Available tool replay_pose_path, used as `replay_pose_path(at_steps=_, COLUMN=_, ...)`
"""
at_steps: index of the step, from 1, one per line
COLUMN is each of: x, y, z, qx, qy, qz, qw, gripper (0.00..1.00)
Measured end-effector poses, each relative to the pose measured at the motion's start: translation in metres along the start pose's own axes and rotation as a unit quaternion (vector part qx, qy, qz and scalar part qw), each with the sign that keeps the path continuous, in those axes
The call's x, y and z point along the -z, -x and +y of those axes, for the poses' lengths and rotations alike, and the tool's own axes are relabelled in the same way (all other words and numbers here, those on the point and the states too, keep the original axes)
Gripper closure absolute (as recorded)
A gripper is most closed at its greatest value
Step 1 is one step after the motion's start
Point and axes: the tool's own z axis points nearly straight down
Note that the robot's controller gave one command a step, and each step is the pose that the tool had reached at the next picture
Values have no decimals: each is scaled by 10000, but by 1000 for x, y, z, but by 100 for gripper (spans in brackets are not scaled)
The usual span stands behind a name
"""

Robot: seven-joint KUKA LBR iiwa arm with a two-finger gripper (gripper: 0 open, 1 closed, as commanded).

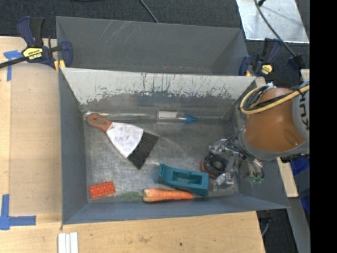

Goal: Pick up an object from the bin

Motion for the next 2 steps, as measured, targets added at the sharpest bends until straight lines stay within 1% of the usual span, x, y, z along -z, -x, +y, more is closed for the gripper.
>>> replay_pose_path(at_steps=1, x=22, y=-12, z=37, qx=4, qy=-15, qz=1, qw=10000, gripper=0)
replay_pose_path(at_steps=2, x=-7, y=15, z=-15, qx=531, qy=-2, qz=-17, qw=9986, gripper=0)
